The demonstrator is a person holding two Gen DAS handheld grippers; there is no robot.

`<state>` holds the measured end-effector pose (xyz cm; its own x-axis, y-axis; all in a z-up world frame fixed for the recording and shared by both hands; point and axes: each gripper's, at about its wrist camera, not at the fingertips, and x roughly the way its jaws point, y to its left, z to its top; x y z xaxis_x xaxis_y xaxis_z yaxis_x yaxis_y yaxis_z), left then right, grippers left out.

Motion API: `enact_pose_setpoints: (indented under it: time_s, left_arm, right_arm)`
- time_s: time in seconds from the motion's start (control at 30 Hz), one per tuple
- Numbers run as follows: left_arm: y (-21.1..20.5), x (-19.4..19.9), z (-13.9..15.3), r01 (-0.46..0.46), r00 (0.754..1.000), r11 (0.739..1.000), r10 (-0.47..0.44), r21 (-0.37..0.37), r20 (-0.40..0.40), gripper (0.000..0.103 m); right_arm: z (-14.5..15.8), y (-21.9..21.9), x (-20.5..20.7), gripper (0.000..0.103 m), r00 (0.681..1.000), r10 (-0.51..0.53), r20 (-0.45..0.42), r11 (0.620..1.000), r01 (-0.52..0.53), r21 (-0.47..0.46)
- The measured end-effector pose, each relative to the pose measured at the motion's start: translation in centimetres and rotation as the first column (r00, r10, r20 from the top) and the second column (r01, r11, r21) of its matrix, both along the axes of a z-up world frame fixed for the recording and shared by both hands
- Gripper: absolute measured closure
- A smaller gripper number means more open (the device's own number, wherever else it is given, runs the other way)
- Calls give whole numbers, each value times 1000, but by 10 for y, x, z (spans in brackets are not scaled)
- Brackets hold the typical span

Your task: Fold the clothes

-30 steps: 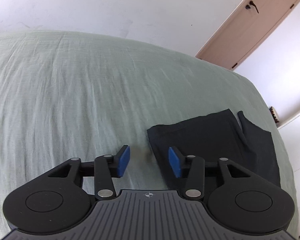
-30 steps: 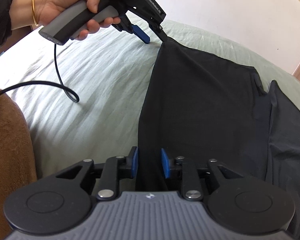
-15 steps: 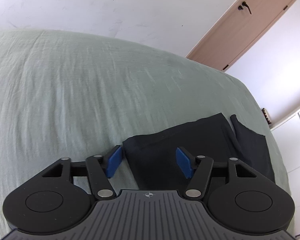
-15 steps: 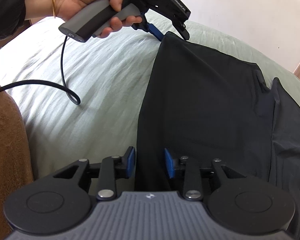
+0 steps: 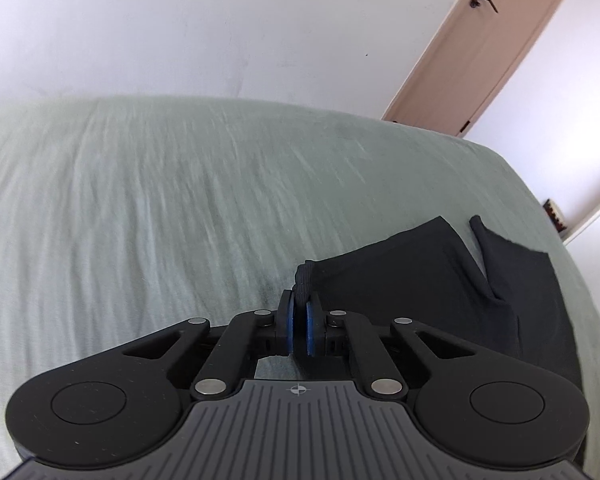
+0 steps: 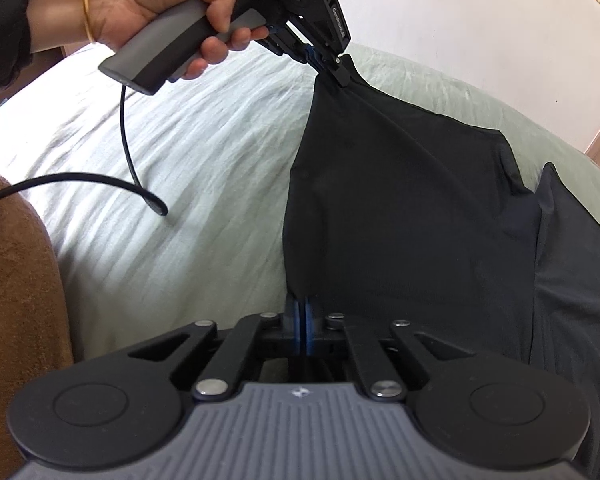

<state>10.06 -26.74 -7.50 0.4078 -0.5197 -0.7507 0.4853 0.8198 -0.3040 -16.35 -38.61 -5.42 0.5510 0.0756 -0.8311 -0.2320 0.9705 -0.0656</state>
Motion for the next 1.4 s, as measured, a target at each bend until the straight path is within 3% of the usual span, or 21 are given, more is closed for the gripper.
enact_pose_setpoints:
  time_s: [0.17,0.27,0.3,0.33,0.4,0.47,0.57,0.73,0.93,1.03,1.13,1.27,1.4]
  left_arm:
    - [4,-1,-7,-14,1000,999,14,39,-2,97]
    - [6,-1,-13,-33,999,999,34,38,-22,93]
    - [9,-1,-11,-40,999,999,41,26,-30,87]
    - [12,-2,-9,-50,998,999,50,19,-38,76]
    - [16,-5,-1,-58,998,998,59,22,-34,64]
    - [21,-12,8,-57,998,998,58,29,-24,60]
    - [35,-35,30,-31,999,999,31,42,-5,59]
    - [65,-91,78,23,1000,997,-25,78,15,59]
    - [128,-151,151,-3,996,989,-10,149,85,59]
    - [164,-190,197,-12,992,966,-22,260,128,56]
    - [185,-226,219,-17,988,930,-40,366,147,46]
    - [190,-264,202,-40,988,913,-24,405,151,39]
    - [154,-282,160,-2,989,955,-42,297,143,39]
  right_arm:
    - [-3,1,-1,99,1000,0,-12,1000,0,11]
    - [-5,-1,-2,92,999,-9,-32,1000,10,18]
    - [-3,-2,-3,84,999,-12,-36,1000,13,26]
    - [0,-4,-5,81,999,-15,-31,999,16,33]
    - [9,-12,-10,75,999,-29,-17,998,30,54]
    - [20,-25,-20,72,998,-56,-1,995,56,80]
    - [31,-46,-36,62,995,-103,17,989,101,105]
    - [43,-97,-72,60,974,-223,33,972,219,82]
    - [54,-139,-103,58,950,-306,57,951,303,55]
    - [66,-150,-117,54,945,-312,97,950,309,45]
    - [80,-156,-128,48,940,-312,139,950,308,47]
    - [95,-157,-145,45,933,-311,181,951,306,54]
    - [97,-165,-156,44,924,-329,193,944,326,50]
